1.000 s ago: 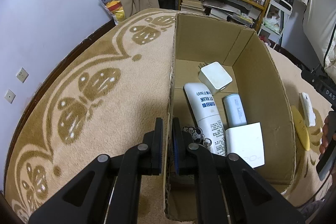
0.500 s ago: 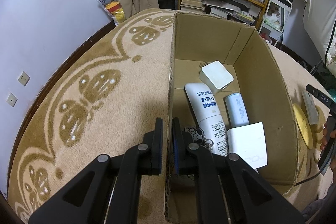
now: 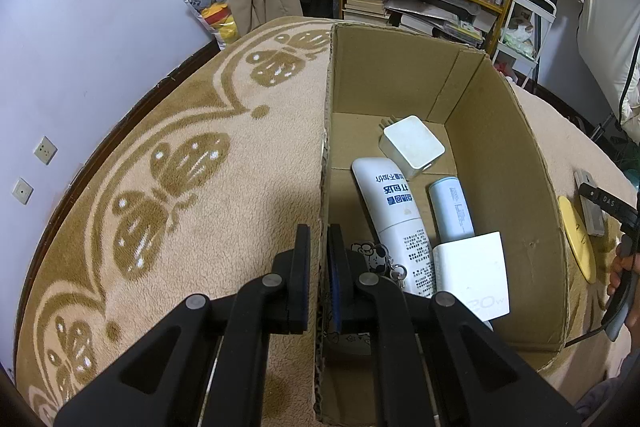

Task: Organize rigid objects
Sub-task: 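Grasp the white remote with the right gripper, then lower the white remote into the box and open the right gripper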

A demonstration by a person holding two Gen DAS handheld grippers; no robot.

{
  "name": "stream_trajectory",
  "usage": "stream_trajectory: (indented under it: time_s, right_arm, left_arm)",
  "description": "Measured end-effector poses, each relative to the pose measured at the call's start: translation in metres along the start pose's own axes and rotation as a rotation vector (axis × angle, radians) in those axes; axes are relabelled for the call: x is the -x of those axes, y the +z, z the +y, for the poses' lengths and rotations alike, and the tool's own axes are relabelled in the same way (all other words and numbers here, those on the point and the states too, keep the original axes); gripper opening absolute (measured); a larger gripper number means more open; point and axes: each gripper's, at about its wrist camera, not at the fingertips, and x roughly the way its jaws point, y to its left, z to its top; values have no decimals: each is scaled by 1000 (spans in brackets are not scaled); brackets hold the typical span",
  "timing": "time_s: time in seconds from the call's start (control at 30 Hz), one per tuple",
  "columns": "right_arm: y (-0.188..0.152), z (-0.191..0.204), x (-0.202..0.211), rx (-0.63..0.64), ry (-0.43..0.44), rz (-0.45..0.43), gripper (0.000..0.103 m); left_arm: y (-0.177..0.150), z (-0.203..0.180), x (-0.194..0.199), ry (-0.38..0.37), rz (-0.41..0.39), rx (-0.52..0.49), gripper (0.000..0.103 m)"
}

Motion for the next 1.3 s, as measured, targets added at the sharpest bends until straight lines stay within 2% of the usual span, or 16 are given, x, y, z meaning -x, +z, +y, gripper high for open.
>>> stream_trajectory:
  time_s: [0.3, 0.47, 0.73, 1.0, 1.17, 1.3]
  right_arm:
    - [6, 21, 25, 38, 52, -90, 53]
    - [11, 36, 45, 47, 135, -135, 53]
    - [14, 88, 85, 145, 246, -210, 53]
    - [-1, 151, 128, 281, 384, -267, 53]
    - [-20, 185, 149, 345, 475, -274, 53]
    - [-36, 204, 155, 359, 559, -230, 53]
  left_arm:
    - [0, 0, 0, 0, 0, 0, 9]
    - [0, -1, 0, 1, 1, 3, 9]
    - [1, -1, 0, 3, -1, -1, 9]
    - [1, 0, -1, 2, -1, 0, 9]
    - [0, -1, 0, 2, -1, 0, 9]
    - [1, -1, 0, 2, -1, 0, 9]
